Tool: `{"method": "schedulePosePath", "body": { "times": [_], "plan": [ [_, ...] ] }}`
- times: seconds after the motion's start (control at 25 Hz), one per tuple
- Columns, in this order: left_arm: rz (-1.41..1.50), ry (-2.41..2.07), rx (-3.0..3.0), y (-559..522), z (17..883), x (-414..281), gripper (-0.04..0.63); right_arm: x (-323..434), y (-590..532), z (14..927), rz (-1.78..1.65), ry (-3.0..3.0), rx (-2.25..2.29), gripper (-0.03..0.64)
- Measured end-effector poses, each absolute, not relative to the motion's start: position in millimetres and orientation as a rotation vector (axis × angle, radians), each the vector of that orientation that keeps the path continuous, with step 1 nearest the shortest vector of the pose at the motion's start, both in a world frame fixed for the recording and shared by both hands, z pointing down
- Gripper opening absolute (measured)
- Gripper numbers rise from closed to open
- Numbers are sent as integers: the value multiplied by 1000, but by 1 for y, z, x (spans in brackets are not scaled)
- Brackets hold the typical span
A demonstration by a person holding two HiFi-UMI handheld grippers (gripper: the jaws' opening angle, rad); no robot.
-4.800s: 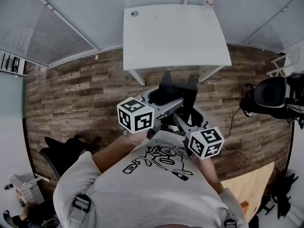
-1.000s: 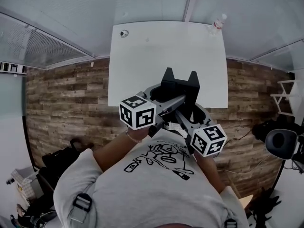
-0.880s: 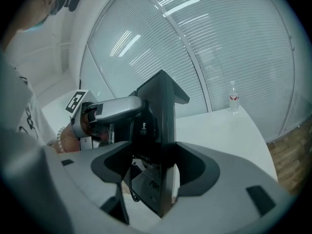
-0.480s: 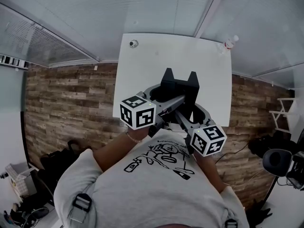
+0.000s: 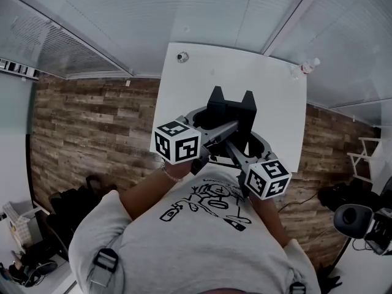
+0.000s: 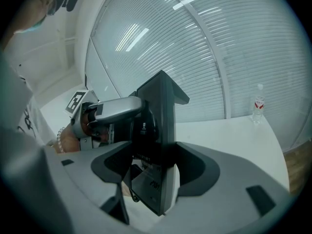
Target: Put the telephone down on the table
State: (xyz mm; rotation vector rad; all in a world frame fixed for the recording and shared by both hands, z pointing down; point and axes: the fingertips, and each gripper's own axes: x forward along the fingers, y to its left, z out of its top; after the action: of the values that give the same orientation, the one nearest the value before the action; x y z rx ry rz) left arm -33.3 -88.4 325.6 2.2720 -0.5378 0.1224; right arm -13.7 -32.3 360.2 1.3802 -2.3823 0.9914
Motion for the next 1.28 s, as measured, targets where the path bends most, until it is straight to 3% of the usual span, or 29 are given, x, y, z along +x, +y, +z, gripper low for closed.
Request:
{"method": "schedulePosePath", "body": {
  "times": [1.28],
  "plan": [
    [146,-565,2237,-90,338,46,321,66,-34,371,1056,-2373,1329,267]
  ]
}}
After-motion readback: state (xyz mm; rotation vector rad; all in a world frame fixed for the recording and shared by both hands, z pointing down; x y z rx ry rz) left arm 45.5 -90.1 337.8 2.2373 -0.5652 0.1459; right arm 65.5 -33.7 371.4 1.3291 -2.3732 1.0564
